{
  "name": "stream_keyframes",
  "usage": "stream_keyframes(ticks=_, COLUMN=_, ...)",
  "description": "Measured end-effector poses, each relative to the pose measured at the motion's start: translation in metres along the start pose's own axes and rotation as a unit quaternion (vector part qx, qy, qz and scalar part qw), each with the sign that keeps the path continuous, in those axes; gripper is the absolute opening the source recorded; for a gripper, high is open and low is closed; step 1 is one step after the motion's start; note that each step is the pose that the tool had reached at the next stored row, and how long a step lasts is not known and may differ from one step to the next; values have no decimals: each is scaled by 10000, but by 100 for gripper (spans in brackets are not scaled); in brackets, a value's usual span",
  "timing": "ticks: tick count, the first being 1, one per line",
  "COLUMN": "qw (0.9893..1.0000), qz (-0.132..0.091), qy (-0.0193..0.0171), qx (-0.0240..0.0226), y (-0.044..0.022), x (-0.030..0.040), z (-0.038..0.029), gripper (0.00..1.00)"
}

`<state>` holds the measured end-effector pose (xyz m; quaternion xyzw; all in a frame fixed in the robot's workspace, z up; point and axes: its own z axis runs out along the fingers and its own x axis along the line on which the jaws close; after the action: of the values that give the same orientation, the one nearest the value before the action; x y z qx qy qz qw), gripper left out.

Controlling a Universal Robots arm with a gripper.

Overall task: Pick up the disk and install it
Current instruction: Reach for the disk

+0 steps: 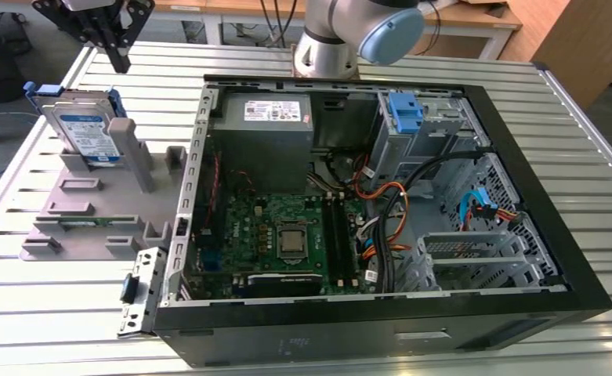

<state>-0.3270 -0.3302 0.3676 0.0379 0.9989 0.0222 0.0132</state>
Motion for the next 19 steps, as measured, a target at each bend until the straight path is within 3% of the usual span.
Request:
stream_keyframes(ticks=8, qw=10000, qz=0, qy=0, qx=0, y=11, x=16, z=4, gripper=11)
stream_keyframes(ticks=19, qw=10000, qz=0, qy=0, qx=0, y=97, x=154, z=17, gripper=11)
